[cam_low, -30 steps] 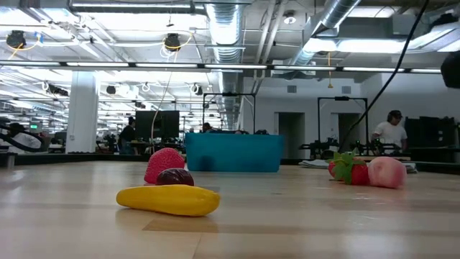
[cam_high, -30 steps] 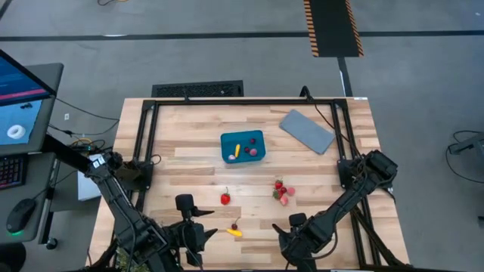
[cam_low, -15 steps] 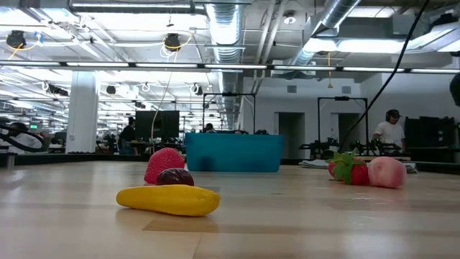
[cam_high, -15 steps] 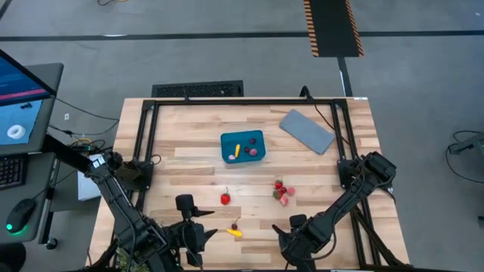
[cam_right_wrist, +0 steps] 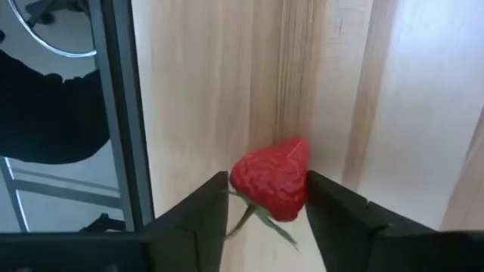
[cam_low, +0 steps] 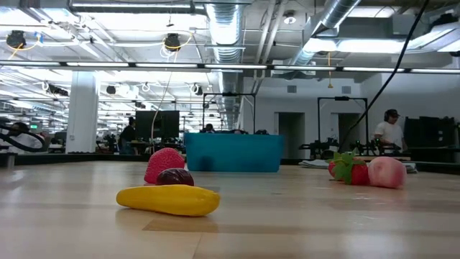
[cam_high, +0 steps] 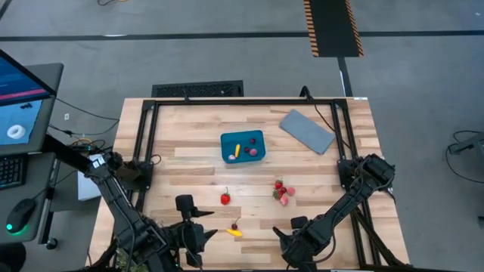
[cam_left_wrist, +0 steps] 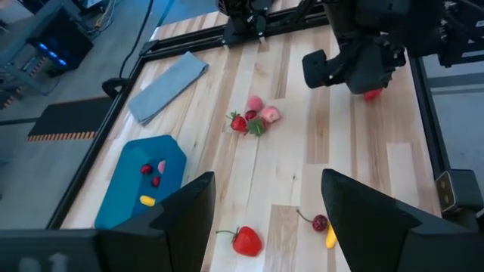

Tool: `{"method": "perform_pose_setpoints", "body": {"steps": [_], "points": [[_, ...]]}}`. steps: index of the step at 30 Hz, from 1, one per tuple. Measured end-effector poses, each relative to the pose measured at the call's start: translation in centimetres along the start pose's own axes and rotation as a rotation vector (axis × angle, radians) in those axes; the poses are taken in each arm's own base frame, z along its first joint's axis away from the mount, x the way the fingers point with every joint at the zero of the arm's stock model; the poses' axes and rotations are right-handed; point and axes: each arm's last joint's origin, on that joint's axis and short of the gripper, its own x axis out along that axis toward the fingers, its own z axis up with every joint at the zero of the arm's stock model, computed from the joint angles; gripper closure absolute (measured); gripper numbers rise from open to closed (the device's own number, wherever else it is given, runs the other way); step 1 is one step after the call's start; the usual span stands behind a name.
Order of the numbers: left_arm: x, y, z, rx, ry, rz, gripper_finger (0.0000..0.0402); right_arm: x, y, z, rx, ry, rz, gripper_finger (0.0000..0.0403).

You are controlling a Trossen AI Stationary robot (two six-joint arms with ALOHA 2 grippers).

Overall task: Pick and placing Produce into tupperware
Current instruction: Put the red strawberry into the blue bin

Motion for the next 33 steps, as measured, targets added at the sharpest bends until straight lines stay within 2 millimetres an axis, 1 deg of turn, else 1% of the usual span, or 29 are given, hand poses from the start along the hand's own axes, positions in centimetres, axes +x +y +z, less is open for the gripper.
{"method": "perform_pose_setpoints", "body": {"steps": [5,9,19,28,30,33], "points": [[0.0,0.0,0.0,0.000,0.000,-0.001,0.0168,-0.1,-0.1,0.2,0.004,-0.004,0.005,0.0262],[0.0,0.0,0.0,0.001,0.000,0.000,0.0168,-0.2,-0.2,0.3,0.010,-0.004,0.003,0.0284],[0.0,0.0,0.0,0.006,0.003,0.002,0.0168,-0.3,-0.5,0.5,0.003,-0.010,0.000,0.0286],[0.0,0.1,-0.2,0.023,0.014,0.008,0.0168,-0.7,-1.4,1.2,0.003,-0.016,-0.009,0.0285],[0.0,0.2,-0.2,0.030,0.022,0.008,0.0168,-1.3,-1.7,1.5,-0.007,-0.031,-0.025,0.0285],[0.0,0.2,-0.3,0.036,0.026,0.011,0.0168,-2.9,-2.3,2.3,-0.014,-0.085,-0.045,0.0285]]}}
